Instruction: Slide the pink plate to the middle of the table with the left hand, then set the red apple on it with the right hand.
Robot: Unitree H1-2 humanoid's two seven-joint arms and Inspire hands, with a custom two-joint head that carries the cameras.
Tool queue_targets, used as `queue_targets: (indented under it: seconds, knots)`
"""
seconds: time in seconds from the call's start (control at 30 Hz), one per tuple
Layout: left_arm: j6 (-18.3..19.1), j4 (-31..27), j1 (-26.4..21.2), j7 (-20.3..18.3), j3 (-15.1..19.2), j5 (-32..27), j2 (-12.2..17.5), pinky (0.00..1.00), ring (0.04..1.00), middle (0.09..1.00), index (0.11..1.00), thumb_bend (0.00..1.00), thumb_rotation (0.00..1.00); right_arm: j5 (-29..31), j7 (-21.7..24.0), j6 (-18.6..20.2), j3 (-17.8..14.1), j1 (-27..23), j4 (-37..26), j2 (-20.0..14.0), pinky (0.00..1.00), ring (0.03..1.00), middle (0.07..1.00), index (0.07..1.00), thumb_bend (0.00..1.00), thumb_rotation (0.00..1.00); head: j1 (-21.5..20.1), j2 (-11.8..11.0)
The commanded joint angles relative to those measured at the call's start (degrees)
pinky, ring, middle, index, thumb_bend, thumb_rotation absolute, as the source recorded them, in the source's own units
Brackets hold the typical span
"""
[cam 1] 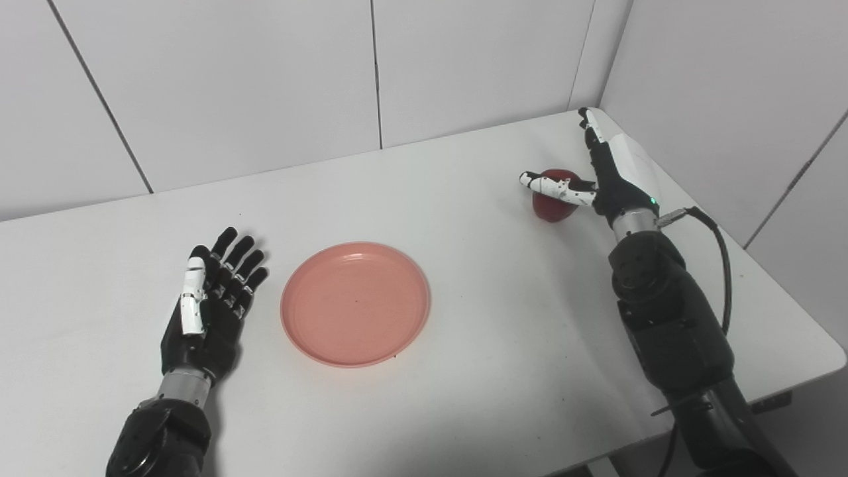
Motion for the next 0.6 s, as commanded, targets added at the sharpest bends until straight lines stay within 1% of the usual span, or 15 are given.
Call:
queue_targets:
  seconds: [0.0, 0.17, 0.57]
  knots:
    - [1.39, 0.49, 0.63, 0.94, 0.0, 0.63, -0.05, 0.94, 0.922, 0.925, 0.908, 0.38, 1.0, 0.1, 0.37, 0.05, -0.18, -2.45, -0.74, -1.55, 0.81, 0.917, 0.956, 0.978, 1.0, 0.58, 0.12, -0.04]
    - [1.49, 0.46, 0.61, 1.05, 0.01, 0.62, -0.11, 0.93, 0.92, 0.925, 0.91, 0.38, 1.0, -0.05, 0.81, -0.04, 0.18, -2.55, 0.18, -2.07, 0.82, 0.928, 0.962, 0.983, 1.0, 0.59, 0.31, 0.18]
    - [2.03, -0.05, 0.74, 1.4, -0.05, 0.72, -0.12, 0.92, 0.914, 0.916, 0.901, 0.38, 1.0, -0.25, 1.07, 0.09, 0.24, -3.6, 2.64, -2.44, 0.82, 0.927, 0.966, 0.984, 1.0, 0.55, 0.5, 0.39]
